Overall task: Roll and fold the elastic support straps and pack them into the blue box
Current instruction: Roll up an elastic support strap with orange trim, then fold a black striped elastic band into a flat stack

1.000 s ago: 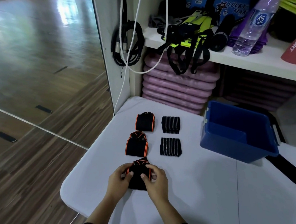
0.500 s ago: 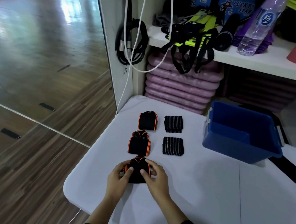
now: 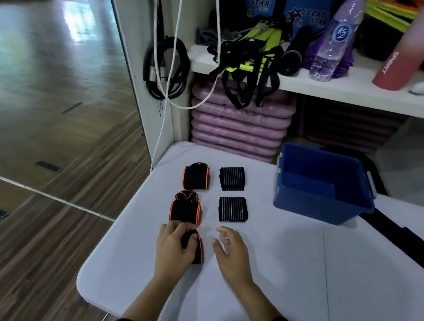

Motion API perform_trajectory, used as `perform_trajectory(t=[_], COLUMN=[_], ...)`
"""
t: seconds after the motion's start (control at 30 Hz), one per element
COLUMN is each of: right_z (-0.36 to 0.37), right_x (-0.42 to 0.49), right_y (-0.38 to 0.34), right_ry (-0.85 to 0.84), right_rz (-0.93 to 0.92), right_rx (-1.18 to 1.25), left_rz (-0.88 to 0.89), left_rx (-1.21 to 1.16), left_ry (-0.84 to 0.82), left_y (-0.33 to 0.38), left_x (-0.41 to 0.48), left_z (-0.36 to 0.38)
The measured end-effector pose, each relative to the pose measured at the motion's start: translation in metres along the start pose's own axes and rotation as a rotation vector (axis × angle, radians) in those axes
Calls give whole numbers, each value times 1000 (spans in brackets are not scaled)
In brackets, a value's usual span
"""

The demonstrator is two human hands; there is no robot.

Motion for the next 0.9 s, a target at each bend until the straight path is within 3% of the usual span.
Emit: perform_trajectory(t=[0.13,0.47,0.73,0.9], right_z=[-56,-233,-395,-477], right_x=[-3,-41,-73,-71], right_y=[15,136,240,292], right_ry=[161,467,641,687], right_rz=[15,294,459,504], right_rx=[-30,-131,-45,-93], left_rz=[118,101,106,164], left_rx=[-75,-206,-344,-313], left_ry=[-111,-497,-632,-696], left_y=[43,152,298,364], left_x=[17,-3,-31,-36], left_z=[33,187,321,400])
Point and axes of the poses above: each hand's wrist, its own x-axis towards the middle knuckle, its own z-axis out of the palm, y = z × x, the point moved 7 cm from there along x, towards the middle knuckle, and after that the axes turned 12 degrees about z, right-handed, at the moved point
